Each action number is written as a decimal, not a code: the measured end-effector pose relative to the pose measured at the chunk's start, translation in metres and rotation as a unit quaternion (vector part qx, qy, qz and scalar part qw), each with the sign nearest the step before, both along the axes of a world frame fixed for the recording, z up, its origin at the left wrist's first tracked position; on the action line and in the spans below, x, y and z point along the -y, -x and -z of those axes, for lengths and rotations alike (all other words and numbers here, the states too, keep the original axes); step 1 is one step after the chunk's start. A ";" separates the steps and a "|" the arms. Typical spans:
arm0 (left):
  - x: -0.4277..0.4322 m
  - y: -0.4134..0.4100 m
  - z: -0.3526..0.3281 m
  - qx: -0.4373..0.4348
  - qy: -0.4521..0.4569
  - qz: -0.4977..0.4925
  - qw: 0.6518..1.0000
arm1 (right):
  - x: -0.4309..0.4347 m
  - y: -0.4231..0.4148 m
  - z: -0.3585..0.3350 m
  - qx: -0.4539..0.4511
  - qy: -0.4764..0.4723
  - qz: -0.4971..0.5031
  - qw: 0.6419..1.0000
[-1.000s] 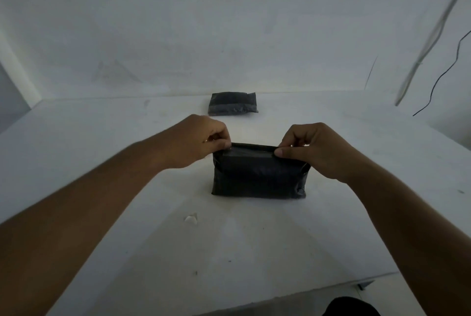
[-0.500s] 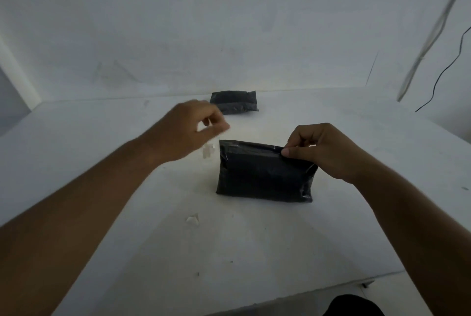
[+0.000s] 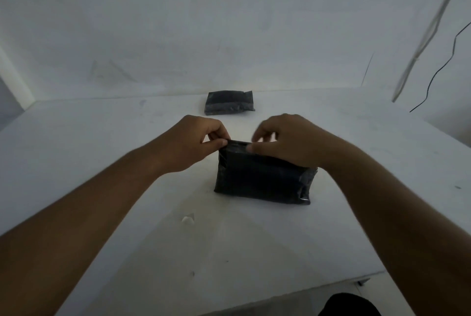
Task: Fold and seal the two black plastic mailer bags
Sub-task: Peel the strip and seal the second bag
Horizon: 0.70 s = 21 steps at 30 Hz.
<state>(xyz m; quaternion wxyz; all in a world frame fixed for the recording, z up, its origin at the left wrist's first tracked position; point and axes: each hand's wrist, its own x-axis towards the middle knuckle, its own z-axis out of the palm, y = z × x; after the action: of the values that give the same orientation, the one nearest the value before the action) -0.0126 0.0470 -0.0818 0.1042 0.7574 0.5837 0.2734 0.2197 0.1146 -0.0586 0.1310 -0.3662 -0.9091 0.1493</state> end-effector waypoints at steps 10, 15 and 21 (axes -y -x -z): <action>0.014 0.010 0.008 -0.074 -0.085 0.006 0.994 | -0.002 0.011 0.002 0.050 -0.050 -0.045 0.996; 0.019 0.039 0.012 -0.037 -0.083 -0.046 0.995 | -0.012 -0.035 0.007 0.143 -0.079 0.004 0.987; 0.018 0.032 0.006 -0.010 -0.065 -0.047 0.997 | -0.008 -0.028 0.000 0.035 0.064 0.024 0.997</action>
<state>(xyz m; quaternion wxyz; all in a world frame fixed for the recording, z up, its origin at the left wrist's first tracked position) -0.0441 0.0291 -0.0876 0.0360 0.7372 0.6006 0.3075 0.2475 0.1229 -0.0583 0.0788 -0.4003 -0.8928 0.1908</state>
